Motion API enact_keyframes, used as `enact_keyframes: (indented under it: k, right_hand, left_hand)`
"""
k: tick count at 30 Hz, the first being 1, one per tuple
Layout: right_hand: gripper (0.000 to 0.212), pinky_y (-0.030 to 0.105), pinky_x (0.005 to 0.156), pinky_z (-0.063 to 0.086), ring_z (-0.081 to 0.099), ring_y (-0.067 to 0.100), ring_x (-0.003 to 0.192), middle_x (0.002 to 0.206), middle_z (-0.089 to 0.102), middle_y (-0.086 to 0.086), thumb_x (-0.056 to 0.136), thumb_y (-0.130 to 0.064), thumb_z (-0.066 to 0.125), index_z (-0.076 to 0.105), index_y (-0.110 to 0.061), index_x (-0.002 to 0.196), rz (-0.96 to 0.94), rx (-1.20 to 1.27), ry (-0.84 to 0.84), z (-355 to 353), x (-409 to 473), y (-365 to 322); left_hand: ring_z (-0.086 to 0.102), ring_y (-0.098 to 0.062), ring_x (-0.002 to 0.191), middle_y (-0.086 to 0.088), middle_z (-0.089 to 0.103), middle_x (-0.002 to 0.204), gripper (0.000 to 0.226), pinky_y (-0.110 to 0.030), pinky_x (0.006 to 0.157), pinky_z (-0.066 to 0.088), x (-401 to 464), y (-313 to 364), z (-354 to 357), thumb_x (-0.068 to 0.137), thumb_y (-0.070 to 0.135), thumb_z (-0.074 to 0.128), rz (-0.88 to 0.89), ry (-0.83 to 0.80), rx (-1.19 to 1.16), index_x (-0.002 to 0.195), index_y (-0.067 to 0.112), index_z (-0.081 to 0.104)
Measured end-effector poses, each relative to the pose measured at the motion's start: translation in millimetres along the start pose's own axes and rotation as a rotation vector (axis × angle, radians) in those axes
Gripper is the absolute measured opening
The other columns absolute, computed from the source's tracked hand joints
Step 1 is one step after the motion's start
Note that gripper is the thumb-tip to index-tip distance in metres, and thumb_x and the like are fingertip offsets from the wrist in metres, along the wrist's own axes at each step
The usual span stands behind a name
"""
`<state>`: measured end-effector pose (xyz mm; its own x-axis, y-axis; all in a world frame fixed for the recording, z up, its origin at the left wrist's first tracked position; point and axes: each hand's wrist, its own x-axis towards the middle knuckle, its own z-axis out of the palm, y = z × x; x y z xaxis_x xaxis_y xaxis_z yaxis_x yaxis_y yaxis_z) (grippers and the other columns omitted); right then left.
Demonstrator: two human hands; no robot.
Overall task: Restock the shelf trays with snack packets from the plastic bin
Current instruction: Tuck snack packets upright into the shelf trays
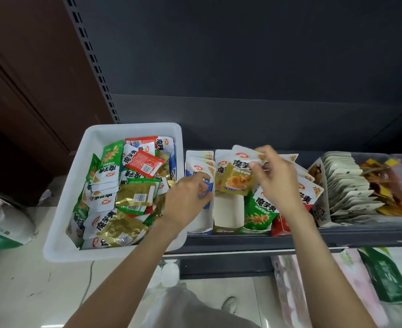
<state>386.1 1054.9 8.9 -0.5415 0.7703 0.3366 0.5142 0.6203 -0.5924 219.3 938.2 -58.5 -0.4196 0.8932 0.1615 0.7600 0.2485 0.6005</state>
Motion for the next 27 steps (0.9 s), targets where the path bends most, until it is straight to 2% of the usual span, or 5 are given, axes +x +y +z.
enact_keyframes:
  k: [8, 14, 19, 22, 27]
  right_hand:
    - [0.024, 0.027, 0.063, 0.036, 0.055, 0.019, 0.075, 0.084, 0.062, 0.003, 0.092, -0.016, 0.057, 0.056, -0.012, 0.115, -0.053, -0.258, -0.24, 33, 27, 5]
    - [0.016, 0.032, 0.064, 0.042, 0.052, 0.025, 0.072, 0.068, 0.059, 0.001, 0.06, -0.006, 0.079, 0.072, -0.014, 0.072, -0.404, -0.802, -0.077, 57, 38, 23]
    - [0.018, 0.037, 0.072, 0.046, 0.056, 0.027, 0.085, 0.091, 0.063, 0.006, 0.077, -0.009, 0.072, 0.067, -0.012, 0.095, -0.243, -0.496, 0.126, 54, 29, 23]
    - [0.015, 0.032, 0.076, 0.045, 0.055, 0.021, 0.091, 0.099, 0.063, 0.004, 0.088, -0.014, 0.063, 0.064, -0.012, 0.102, -0.153, -0.167, 0.199, 44, 2, 6]
    - [0.019, 0.022, 0.067, 0.052, 0.061, 0.006, 0.077, 0.09, 0.066, -0.008, 0.091, -0.02, 0.06, 0.06, -0.019, 0.11, -0.144, 0.125, -0.122, 55, -30, -44]
  left_hand:
    - [0.064, -0.014, 0.087, 0.006, 0.069, 0.09, 0.024, -0.033, 0.071, 0.055, 11, 6, 22, 0.086, 0.042, 0.061, -0.063, -0.14, 0.209, 0.102, 0.025, 0.054]
    - [0.064, -0.01, 0.087, 0.01, 0.07, 0.09, 0.021, -0.027, 0.072, 0.053, 12, 8, 21, 0.088, 0.041, 0.059, -0.048, -0.139, 0.21, 0.1, 0.024, 0.055]
    - [0.064, -0.008, 0.078, 0.011, 0.069, 0.084, 0.024, -0.022, 0.066, 0.049, 10, 13, 14, 0.087, 0.048, 0.058, -0.049, -0.131, 0.183, 0.093, 0.026, 0.053]
    - [0.059, -0.004, 0.062, 0.011, 0.063, 0.07, 0.026, -0.016, 0.055, 0.045, -3, 16, 0, 0.088, 0.05, 0.055, -0.035, 0.108, 0.021, 0.084, 0.024, 0.053]
    - [0.048, -0.004, 0.064, 0.007, 0.057, 0.072, 0.019, -0.012, 0.056, 0.037, -38, -25, -45, 0.09, 0.029, 0.05, 0.098, 0.502, -0.102, 0.087, 0.013, 0.059]
